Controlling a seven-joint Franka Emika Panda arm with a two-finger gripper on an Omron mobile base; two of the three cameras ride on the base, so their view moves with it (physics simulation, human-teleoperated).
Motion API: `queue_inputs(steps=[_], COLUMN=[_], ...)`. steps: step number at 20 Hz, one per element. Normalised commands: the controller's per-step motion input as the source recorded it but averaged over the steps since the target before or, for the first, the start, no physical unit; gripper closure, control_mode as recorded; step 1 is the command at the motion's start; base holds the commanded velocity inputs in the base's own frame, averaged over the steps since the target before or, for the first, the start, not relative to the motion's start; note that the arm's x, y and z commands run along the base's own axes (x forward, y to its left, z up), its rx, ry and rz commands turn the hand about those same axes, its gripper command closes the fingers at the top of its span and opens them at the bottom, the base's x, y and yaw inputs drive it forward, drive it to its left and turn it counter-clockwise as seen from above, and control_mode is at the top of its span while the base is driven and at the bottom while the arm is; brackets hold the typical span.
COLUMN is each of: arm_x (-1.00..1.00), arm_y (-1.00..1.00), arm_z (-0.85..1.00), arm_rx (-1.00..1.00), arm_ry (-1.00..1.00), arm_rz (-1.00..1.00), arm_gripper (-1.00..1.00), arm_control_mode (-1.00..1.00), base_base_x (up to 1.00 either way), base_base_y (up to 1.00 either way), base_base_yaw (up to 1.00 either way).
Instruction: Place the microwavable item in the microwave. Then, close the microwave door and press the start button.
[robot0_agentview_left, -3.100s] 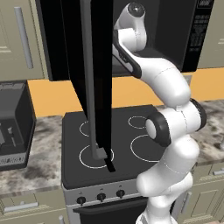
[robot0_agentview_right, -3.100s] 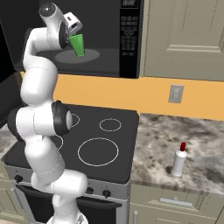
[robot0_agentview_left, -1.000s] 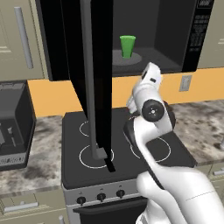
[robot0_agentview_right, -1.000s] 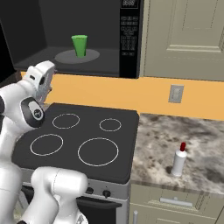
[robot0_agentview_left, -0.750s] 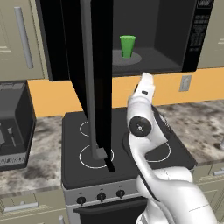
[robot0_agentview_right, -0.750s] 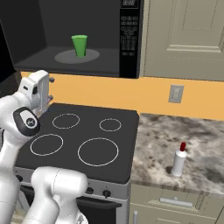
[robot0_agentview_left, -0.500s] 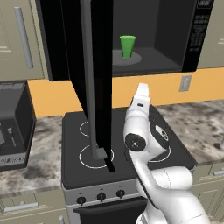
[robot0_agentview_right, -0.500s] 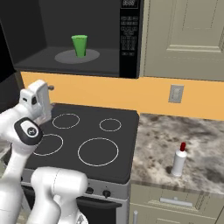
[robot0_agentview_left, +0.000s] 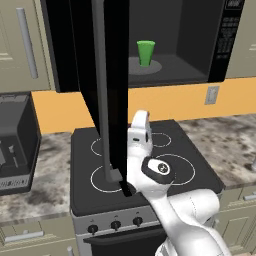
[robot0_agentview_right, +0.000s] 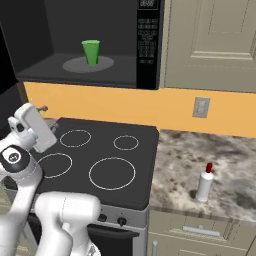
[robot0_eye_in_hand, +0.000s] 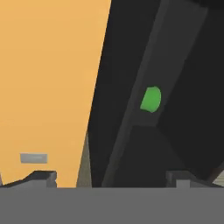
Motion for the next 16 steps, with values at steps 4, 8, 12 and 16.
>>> queue_inputs(steps=[4, 8, 12, 16], arm_x=[-0.28, -0.19, -0.16, -0.27], arm_y=[0.57, 0.47, 0.53, 0.76], arm_z=[-0.01, -0.06, -0.01, 0.0], arm_rx=[-0.25, -0.2, -0.18, -0.16], arm_ry=[-0.09, -0.14, -0.22, -0.2], arm_rz=[-0.18, -0.12, -0.08, 0.0], arm_gripper=[-1.0, -1.0, -1.0, -1.0], arm_control_mode=[-1.0, -1.0, -1.0, -1.0], base_base_x=[0.0, 0.0, 0.0, 0.0], base_base_y=[0.0, 0.0, 0.0, 0.0], base_base_yaw=[0.0, 0.0, 0.0, 0.0])
